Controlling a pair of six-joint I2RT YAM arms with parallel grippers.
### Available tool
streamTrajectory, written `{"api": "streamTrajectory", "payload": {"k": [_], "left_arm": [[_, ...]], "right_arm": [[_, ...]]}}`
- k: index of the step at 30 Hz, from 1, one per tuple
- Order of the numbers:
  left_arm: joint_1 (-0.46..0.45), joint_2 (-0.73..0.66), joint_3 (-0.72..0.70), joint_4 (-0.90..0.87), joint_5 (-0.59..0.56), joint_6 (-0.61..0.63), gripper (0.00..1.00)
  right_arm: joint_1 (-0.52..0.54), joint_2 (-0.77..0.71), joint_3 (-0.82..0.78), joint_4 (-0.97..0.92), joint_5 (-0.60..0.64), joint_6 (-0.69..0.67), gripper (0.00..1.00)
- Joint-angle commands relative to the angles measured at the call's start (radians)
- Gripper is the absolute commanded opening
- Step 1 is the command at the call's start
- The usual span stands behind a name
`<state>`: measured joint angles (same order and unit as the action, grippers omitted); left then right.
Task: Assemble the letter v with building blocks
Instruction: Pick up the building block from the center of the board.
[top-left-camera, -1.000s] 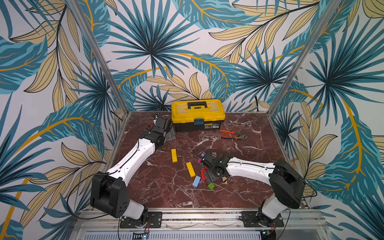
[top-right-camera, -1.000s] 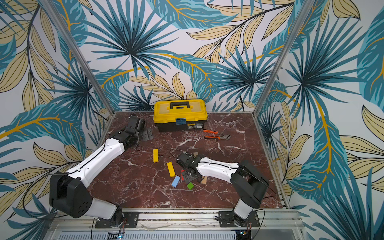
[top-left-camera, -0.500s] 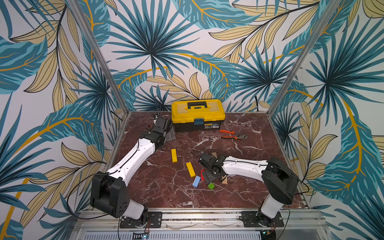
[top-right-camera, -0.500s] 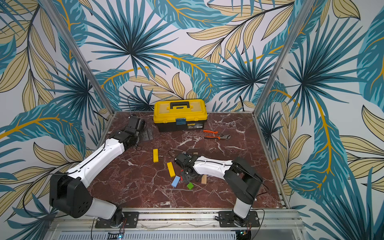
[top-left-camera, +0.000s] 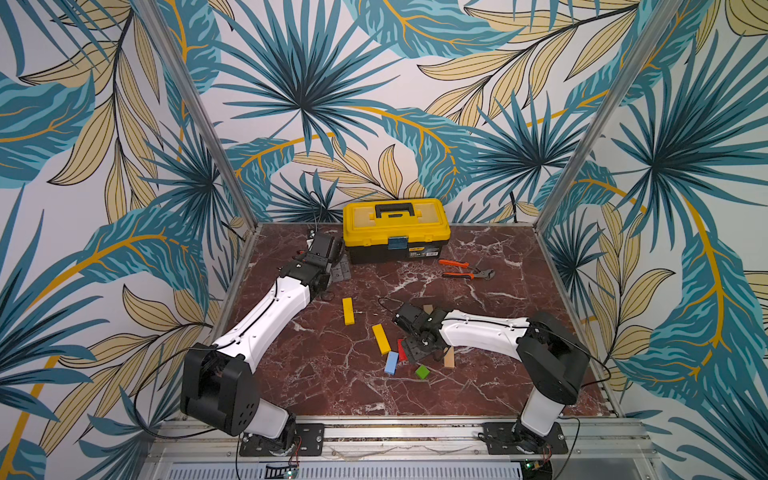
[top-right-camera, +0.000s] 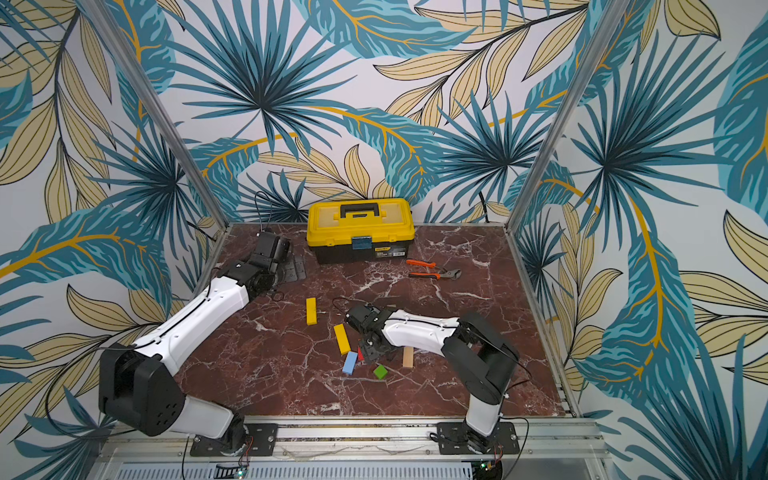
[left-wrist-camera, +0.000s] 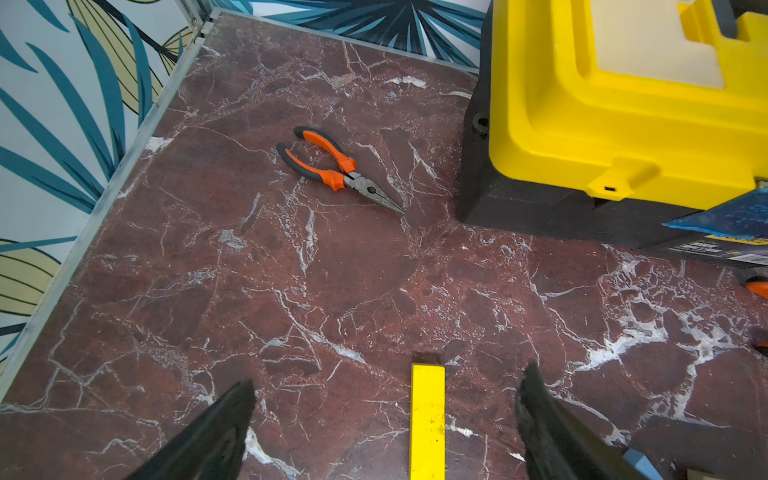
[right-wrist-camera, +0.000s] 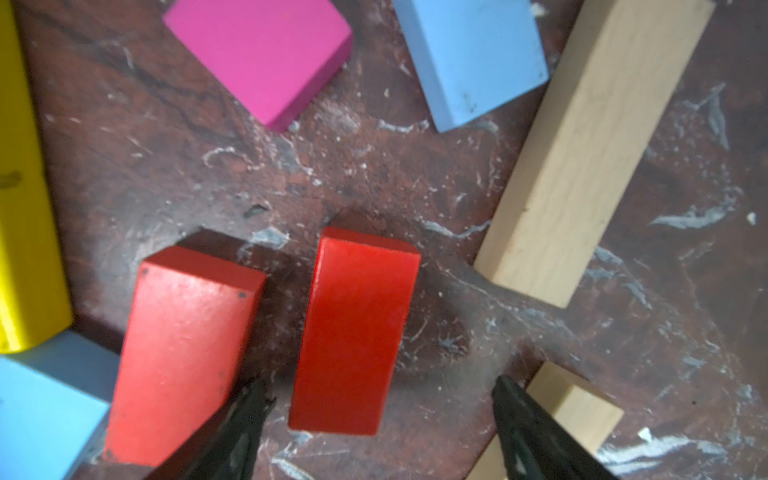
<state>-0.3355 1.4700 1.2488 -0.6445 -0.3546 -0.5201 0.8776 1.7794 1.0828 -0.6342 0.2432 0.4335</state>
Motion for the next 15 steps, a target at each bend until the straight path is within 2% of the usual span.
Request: {"api": "streamTrajectory", "payload": {"k": [1, 10, 15], "left_arm": [[0.007, -0.016, 0.006, -0.003, 0.006, 0.013, 0.99], [0.006, -0.014, 0.01, -0.003, 0.007, 0.015, 0.99], [0.007, -0.015, 0.013, -0.003, 0.009, 0.018, 0.99]], "right_arm": [[-0.006, 0.031, 0.0, 0.018, -0.039, -0.002, 0.83], [-0.046, 0.042, -0.006, 0.054, -0.1, -0.006, 0.76], [-0.054, 0.058, 0.005, 0.051, -0.114, -0.009, 0.69]]}}
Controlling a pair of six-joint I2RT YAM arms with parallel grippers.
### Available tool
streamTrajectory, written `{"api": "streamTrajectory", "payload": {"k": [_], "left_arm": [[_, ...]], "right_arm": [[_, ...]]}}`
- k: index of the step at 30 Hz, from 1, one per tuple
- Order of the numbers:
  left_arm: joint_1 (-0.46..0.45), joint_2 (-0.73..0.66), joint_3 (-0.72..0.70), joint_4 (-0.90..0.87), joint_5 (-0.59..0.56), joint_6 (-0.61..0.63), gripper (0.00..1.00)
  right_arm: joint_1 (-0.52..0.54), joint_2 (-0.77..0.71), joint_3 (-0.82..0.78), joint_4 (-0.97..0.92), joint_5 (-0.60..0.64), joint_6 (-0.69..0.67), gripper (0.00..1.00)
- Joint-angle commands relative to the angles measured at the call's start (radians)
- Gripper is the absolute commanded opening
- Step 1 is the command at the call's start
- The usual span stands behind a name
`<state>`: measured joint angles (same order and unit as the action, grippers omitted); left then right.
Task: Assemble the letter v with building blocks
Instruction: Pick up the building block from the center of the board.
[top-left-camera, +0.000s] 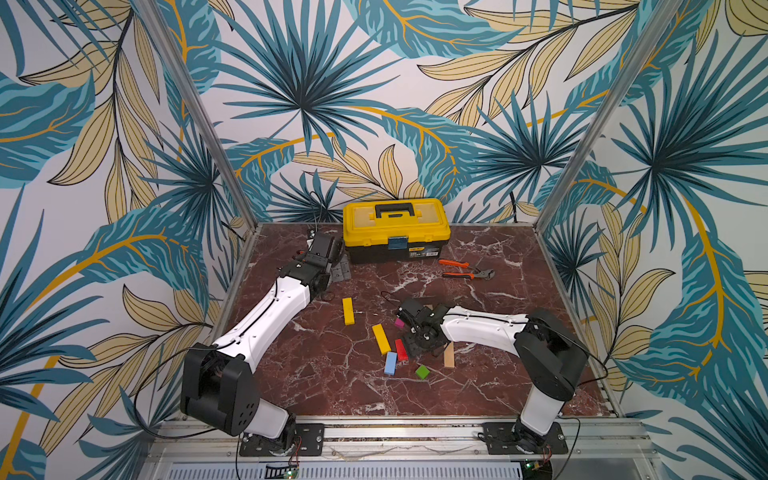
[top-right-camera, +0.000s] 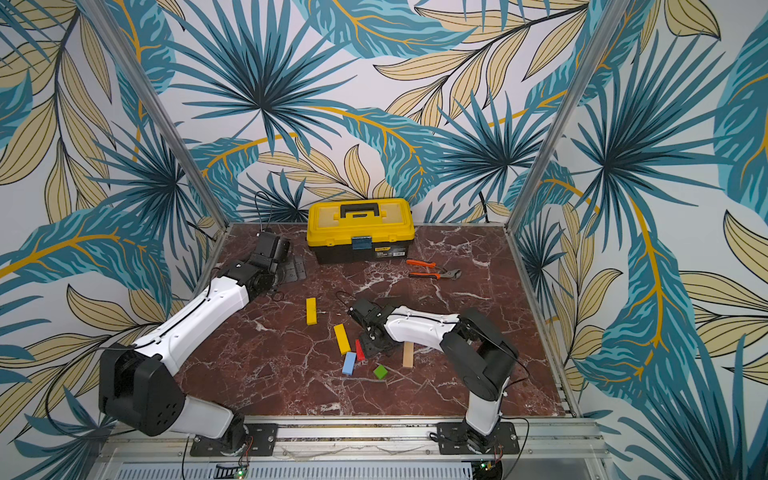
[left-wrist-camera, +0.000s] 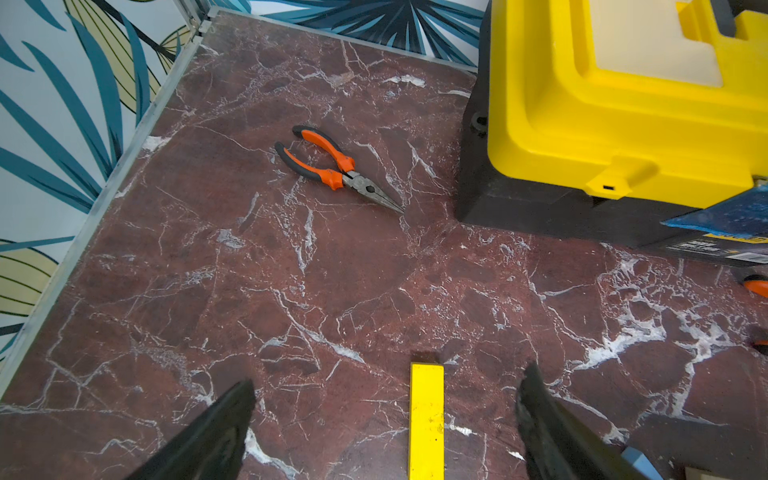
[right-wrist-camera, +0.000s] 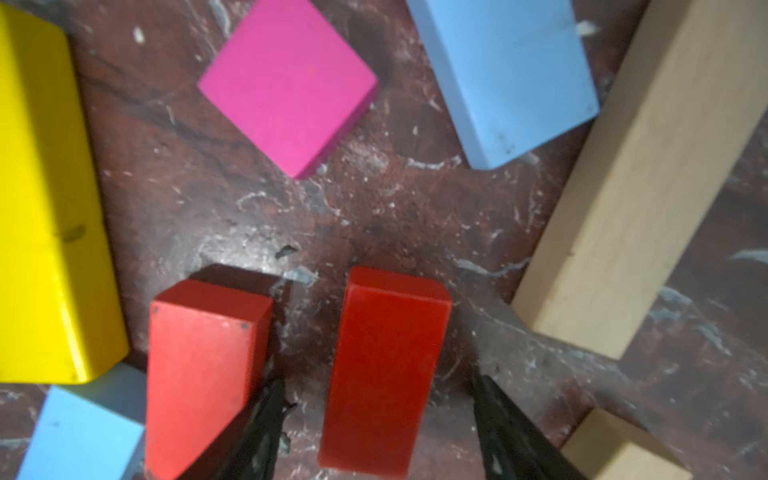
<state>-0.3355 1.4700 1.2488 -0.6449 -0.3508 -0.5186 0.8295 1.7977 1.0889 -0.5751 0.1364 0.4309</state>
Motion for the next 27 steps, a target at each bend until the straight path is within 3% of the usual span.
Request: {"api": "streamTrajectory", "payload": {"k": [1, 16, 27], "left_arm": [[0.007, -0.016, 0.012, -0.003, 0.006, 0.017, 0.99], [0.006, -0.017, 0.005, -0.002, 0.011, 0.016, 0.99], [0.007, -0.022, -0.003, -0.003, 0.019, 0.016, 0.99]], "right_arm": [[-0.007, 0.043, -0.001, -0.009, -0.008, -0.007, 0.68], [-0.007, 0.058, 0.014, -0.04, 0.015, -0.009, 0.42], [-0.007, -0.003, 0.017, -0.065, 0.066, -0.012, 0.31]]}}
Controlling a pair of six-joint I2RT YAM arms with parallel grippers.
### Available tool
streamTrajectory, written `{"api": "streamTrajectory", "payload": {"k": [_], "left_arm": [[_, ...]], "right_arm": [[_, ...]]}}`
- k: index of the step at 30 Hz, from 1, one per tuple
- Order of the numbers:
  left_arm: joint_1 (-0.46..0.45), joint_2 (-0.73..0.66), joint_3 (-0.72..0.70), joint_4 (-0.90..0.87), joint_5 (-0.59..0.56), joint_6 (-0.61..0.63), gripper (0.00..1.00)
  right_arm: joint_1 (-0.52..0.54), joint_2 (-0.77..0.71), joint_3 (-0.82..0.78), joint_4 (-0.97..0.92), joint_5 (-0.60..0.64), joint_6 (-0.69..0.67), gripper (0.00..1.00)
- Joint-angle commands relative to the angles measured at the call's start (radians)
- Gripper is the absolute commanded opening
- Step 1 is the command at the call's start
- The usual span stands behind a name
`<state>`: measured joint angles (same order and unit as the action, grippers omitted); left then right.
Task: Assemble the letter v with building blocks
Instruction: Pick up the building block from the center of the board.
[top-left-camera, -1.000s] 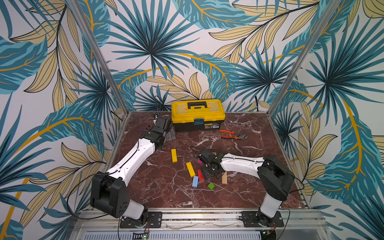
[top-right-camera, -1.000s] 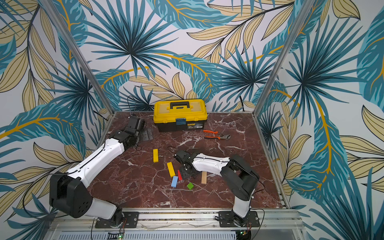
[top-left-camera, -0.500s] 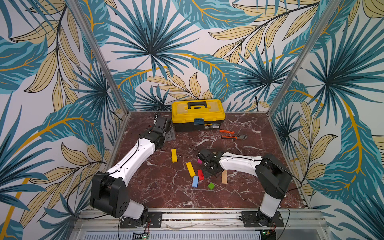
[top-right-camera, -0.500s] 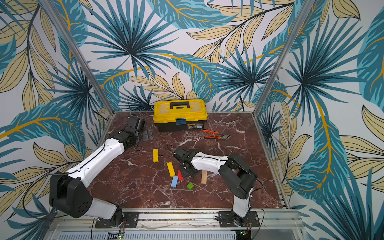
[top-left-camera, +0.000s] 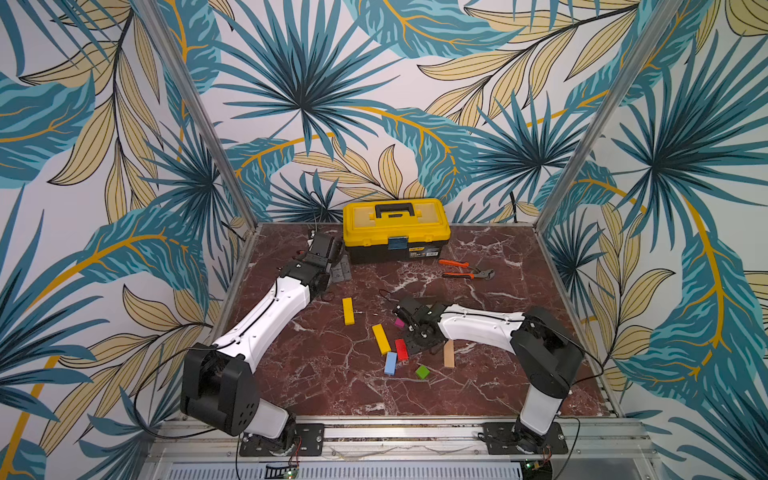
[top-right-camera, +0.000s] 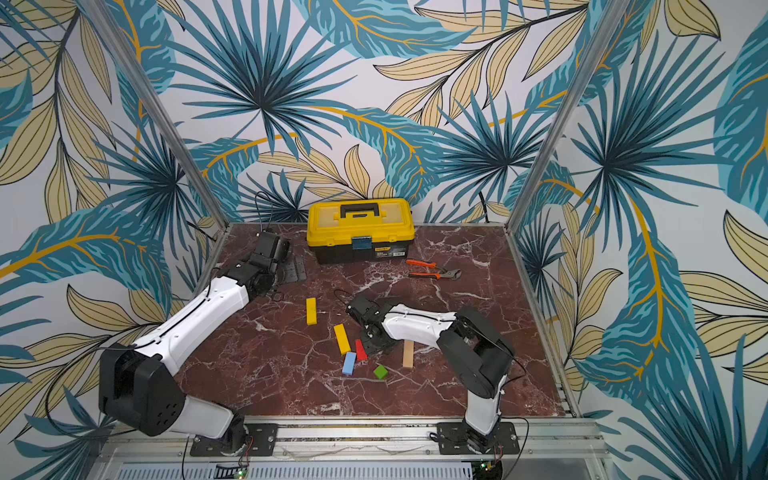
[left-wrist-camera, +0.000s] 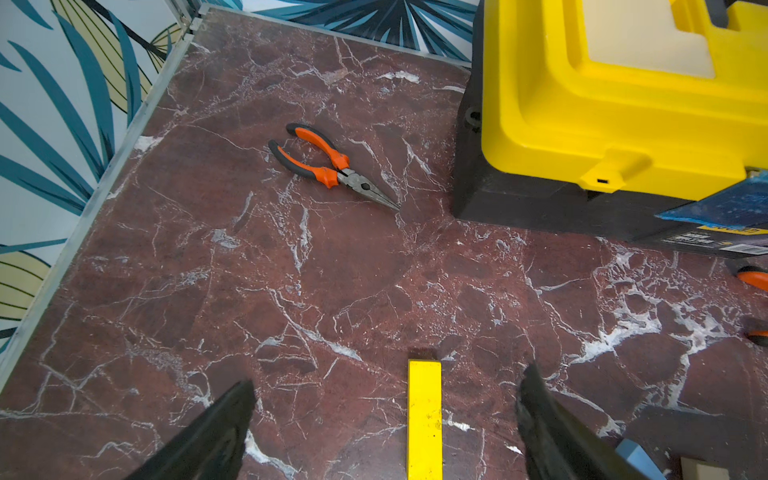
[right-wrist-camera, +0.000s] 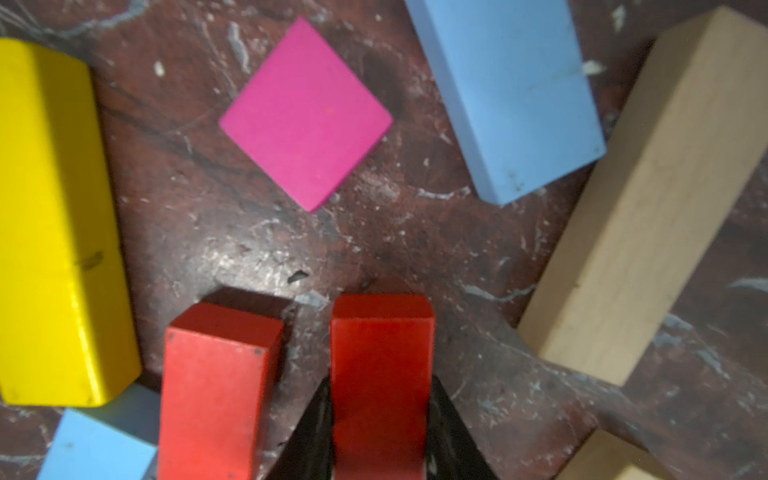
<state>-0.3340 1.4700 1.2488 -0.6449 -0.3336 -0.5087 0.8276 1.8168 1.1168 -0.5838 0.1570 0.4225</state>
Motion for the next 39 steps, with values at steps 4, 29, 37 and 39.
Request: {"api": "streamTrajectory", "payload": {"k": [4, 29, 37, 39], "left_arm": [[0.006, -0.03, -0.006, -0.003, 0.001, 0.006, 0.99], [0.109, -0.049, -0.01, -0.003, 0.047, 0.01, 0.99], [0.192, -0.081, -0.046, -0.003, 0.072, 0.009, 0.99], [0.212, -0.08, -0.048, -0.003, 0.083, 0.006, 0.99]], "right_arm": [[-0.005, -0.043, -0.004, -0.062, 0.056, -0.005, 0.29], [0.146, 0.104, 0.405, -0.205, 0.011, 0.01, 0.27], [0.172, 0.231, 0.542, -0.231, -0.044, 0.047, 0.27], [0.177, 0.259, 0.572, -0.244, -0.049, 0.054, 0.27]]}}
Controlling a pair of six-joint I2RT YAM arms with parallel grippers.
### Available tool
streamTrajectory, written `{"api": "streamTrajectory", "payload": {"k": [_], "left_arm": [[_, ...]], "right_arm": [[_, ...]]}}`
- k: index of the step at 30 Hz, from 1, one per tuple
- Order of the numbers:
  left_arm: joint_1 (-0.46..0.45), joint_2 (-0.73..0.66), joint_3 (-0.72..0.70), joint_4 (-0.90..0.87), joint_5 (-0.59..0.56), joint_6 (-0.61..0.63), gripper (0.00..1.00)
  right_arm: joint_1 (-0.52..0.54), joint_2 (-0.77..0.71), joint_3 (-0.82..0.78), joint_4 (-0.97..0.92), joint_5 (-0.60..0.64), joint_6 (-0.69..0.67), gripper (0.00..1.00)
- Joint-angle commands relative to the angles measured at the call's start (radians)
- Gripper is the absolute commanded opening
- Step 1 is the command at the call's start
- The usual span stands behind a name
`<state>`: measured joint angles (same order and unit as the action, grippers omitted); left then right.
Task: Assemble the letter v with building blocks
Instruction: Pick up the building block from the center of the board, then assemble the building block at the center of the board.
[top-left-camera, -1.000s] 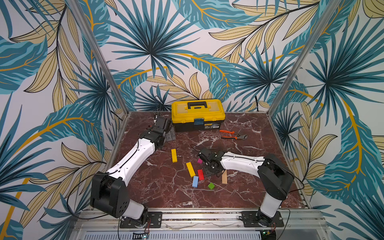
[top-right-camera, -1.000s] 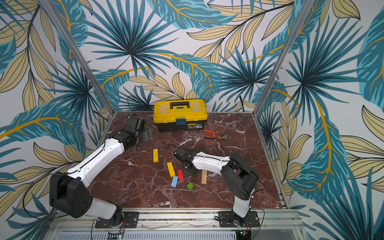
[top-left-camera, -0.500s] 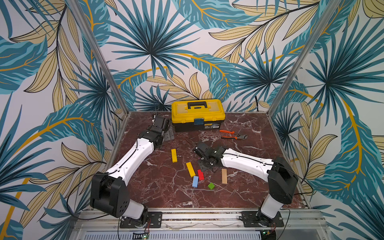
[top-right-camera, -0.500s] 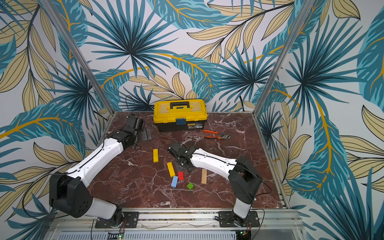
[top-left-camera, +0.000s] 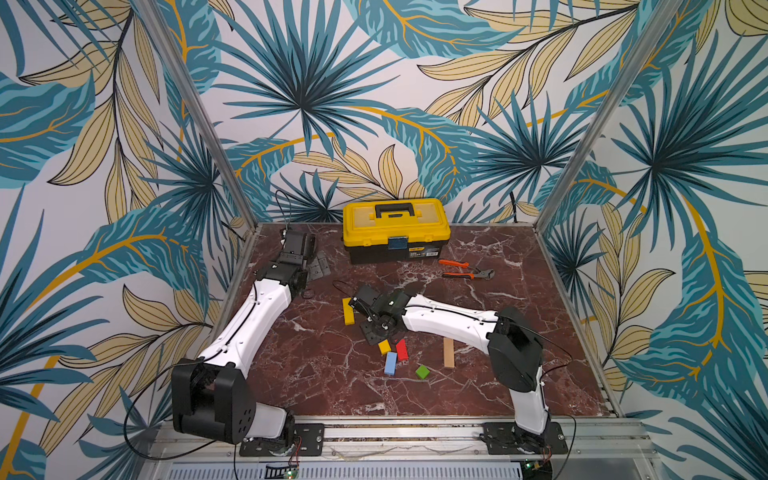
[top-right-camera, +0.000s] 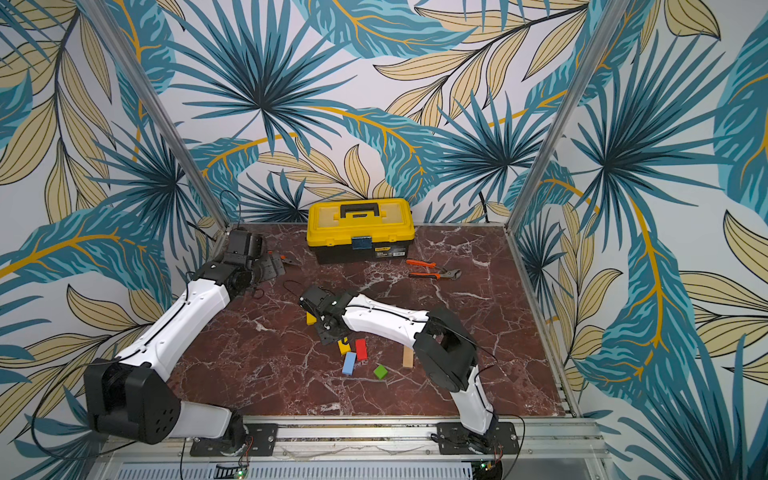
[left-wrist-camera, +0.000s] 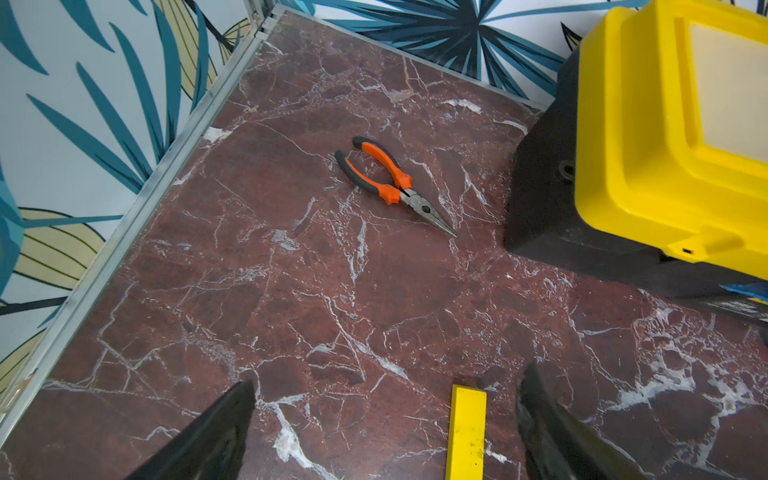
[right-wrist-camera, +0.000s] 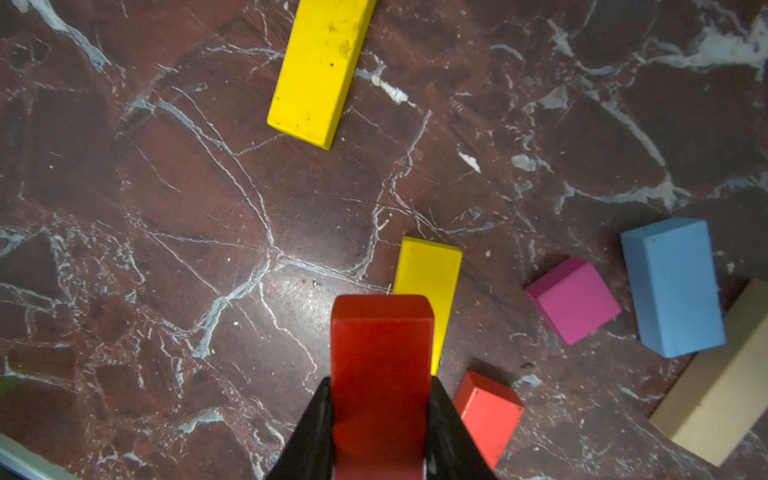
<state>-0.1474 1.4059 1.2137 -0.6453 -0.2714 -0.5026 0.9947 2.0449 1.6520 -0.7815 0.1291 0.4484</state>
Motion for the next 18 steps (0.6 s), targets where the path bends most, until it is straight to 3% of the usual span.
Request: {"api": "streamTrajectory", "payload": {"k": [1, 18], "left_arm": [[0.033, -0.016, -0.014, -0.001, 0.021, 0.001, 0.99], [0.191, 0.033, -0.037, -0.001, 0.041, 0.003, 0.99]], "right_arm": [[0.014, 0.046, 0.05, -0.051, -0.025, 0.029, 0.27], [0.026, 0.173, 0.198, -0.092, -0.062, 0.056, 0.27]]}}
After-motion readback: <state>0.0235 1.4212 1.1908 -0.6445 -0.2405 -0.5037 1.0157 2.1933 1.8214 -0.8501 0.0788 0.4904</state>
